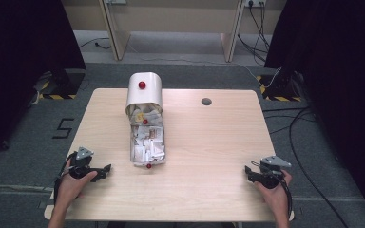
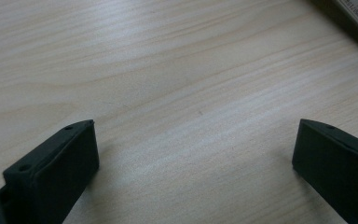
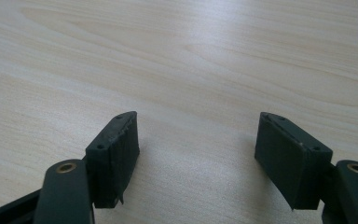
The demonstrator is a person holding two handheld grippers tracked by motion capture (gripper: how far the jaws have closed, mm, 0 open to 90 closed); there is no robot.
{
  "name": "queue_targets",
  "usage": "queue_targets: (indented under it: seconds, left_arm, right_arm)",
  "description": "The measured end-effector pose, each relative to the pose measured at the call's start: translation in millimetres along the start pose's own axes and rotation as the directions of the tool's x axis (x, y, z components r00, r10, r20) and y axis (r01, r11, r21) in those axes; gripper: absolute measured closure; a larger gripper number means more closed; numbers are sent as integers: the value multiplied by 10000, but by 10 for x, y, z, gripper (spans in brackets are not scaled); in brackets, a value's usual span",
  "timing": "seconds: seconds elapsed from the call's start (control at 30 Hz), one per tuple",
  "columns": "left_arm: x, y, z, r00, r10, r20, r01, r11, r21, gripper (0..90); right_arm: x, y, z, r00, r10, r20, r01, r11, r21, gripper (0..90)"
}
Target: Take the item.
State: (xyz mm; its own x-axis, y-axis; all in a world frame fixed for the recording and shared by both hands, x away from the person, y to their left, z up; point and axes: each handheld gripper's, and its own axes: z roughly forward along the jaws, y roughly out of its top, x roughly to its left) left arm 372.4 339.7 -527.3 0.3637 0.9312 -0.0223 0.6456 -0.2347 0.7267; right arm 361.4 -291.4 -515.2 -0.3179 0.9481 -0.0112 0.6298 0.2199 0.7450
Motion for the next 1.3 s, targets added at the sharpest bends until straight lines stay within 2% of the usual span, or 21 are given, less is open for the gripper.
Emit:
queue_targets:
  seconds: [0.3,0.43,0.47,0.5,0.93,1.13,1.3]
  left_arm:
    - [0,0,0,10000,-1,2,1,10000,-1,0]
    - [0,1,0,10000,-2,4,2,10000,0,0]
    - [0,0,0,10000,-2,4,2,10000,-1,0]
    - [1,1,0,10000,1,3,-1,10000,1,0]
    - [1,0,0,10000,-8,8,8,10000,-4,0]
    - [1,0,0,10000,-8,8,8,10000,-3,0]
    - [1,0,0,10000,-5,8,5,10000,-2,0]
  right_arm:
    - [12,-2,-10,10000,-38,-57,38,10000,-35,344]
    - [15,-4,-18,9997,174,-152,-177,9996,-240,348]
    - [30,2,-24,9986,390,-352,-404,9983,-416,351]
    - [41,10,-26,9986,363,-391,-381,9983,-442,351]
    - [379,212,-52,9944,-335,-1000,247,9958,-879,348]
    - [559,332,-36,9877,-717,-1387,572,9928,-1057,348]
    - [741,454,-12,9790,-1111,-1712,908,9884,-1219,351]
